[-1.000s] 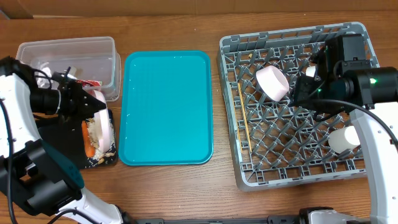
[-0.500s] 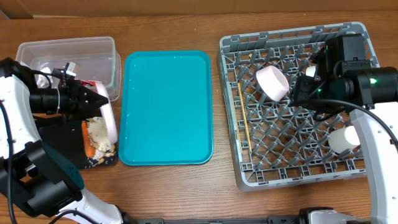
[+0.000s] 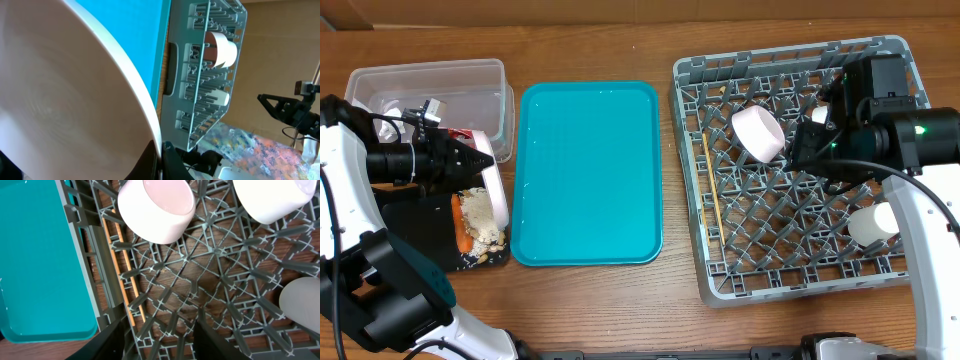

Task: Sort waste into correct bins and load items into the dishwasher
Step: 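Tilt the plate with the left gripper to dump rice onto the black tray, then lift the emptied plate back toward the teal tray, then set the white plate on the teal tray and release with left gripper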

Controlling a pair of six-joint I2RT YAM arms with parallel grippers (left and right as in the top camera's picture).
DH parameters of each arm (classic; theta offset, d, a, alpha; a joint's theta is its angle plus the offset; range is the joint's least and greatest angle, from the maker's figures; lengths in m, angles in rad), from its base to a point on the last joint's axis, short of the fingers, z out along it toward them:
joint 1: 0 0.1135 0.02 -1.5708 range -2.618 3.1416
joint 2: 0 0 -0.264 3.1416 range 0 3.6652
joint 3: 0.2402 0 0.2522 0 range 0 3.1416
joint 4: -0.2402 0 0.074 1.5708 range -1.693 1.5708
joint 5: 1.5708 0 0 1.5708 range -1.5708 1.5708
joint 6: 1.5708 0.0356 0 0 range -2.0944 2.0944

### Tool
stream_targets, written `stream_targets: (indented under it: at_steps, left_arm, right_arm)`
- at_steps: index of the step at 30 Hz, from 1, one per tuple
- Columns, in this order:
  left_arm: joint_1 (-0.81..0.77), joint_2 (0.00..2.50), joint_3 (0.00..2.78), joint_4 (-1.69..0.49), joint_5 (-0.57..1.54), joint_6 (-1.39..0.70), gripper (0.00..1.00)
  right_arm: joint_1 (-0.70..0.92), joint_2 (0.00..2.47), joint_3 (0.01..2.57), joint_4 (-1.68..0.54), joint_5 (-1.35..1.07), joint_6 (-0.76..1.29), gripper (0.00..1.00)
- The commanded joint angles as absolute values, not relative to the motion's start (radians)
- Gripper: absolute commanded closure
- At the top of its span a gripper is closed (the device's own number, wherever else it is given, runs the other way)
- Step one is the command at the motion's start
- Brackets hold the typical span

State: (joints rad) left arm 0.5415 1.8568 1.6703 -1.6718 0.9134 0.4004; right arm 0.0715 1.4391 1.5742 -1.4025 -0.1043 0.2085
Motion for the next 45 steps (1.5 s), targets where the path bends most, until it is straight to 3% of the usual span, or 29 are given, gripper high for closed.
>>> stream_targets:
  at_steps: [1,9,15,18,25,32,35,38,45]
  left_arm:
    - [0.55,1.822,1.666,-1.669,0.932,0.422,0.96]
    - [0.536,1.816,1.666,-1.691,0.929,0.414,0.96]
    - [0.411,1.762,1.666,-1.687,0.937,0.405,0.96]
    - [0.285,1.753,1.666,-1.64,0.912,0.384,0.96]
    - [-0.086,1.775,1.664,-1.359,0.528,-0.009,0.96]
    - [-0.381,1.899,1.664,-1.257,0.177,-0.324,0.96]
    - [-0.471,1.99,1.664,-1.212,0.15,-0.386,0.96]
    - [-0.499,2.028,1.664,-1.187,0.16,-0.391,0.96]
    - [-0.496,2.046,1.682,-1.197,0.194,-0.389,0.82]
  right_arm:
    - [0.066,1.436,1.571,-1.396,-0.106,0.205,0.52]
    - [0.066,1.436,1.571,-1.393,-0.106,0.205,0.53]
    - [0.066,1.436,1.571,-1.393,-0.106,0.205,0.52]
    - [0.066,1.436,1.571,-1.385,-0.106,0.205,0.52]
    - [0.066,1.436,1.571,-1.383,-0.106,0.205,0.52]
    - [0.066,1.436,1.571,-1.392,-0.106,0.204,0.52]
    - [0.066,1.436,1.571,-1.402,-0.106,0.204,0.52]
    - [0.066,1.436,1.571,-1.403,-0.106,0.2,0.52]
    - [0.066,1.436,1.571,-1.402,-0.106,0.2,0.52]
